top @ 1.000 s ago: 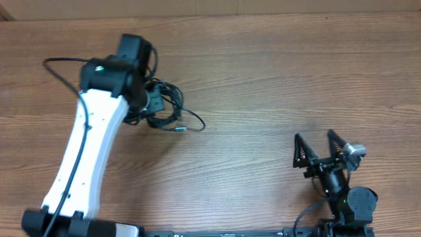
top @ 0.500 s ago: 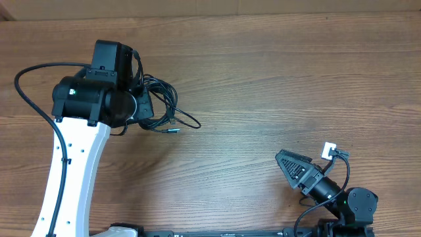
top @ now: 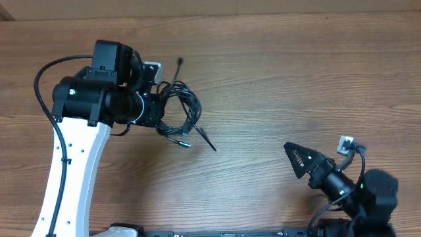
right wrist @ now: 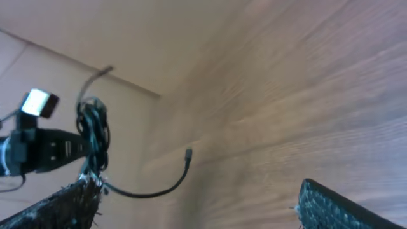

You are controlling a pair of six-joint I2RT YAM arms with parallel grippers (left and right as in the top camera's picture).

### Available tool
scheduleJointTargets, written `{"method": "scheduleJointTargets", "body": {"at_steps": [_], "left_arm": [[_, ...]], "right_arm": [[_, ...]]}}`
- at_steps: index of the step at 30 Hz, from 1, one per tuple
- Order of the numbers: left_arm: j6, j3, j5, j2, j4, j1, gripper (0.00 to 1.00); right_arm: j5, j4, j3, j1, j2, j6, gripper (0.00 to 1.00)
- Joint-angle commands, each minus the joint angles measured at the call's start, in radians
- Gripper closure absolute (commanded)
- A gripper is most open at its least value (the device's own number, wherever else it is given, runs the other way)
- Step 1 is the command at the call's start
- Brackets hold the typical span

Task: Untangle cables
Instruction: 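Lift the bundle with the left gripper and bring the right gripper toward it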

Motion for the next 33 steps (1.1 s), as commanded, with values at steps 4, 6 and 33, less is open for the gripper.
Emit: {"method": "scheduleJointTargets", "body": {"at_steps": [4, 6, 33], "left_arm": [[0.108, 0.022, 0.147, -0.013, 0.008, 0.002, 0.96], [0.128, 0.021, 0.217, -0.013, 0.01, 0.001, 0.96], [-0.064, -0.199, 0.075, -0.011, 0.12, -0.236, 0.96]], "right_arm": [[-0.353, 0.039, 0.09, 0.002, 0.211, -0.116, 0.01], [-0.427, 0.153, 0.09, 0.002, 0.263, -0.056, 0.0], [0.293, 0.838, 0.096, 0.648, 0.742, -0.016, 0.6]]}}
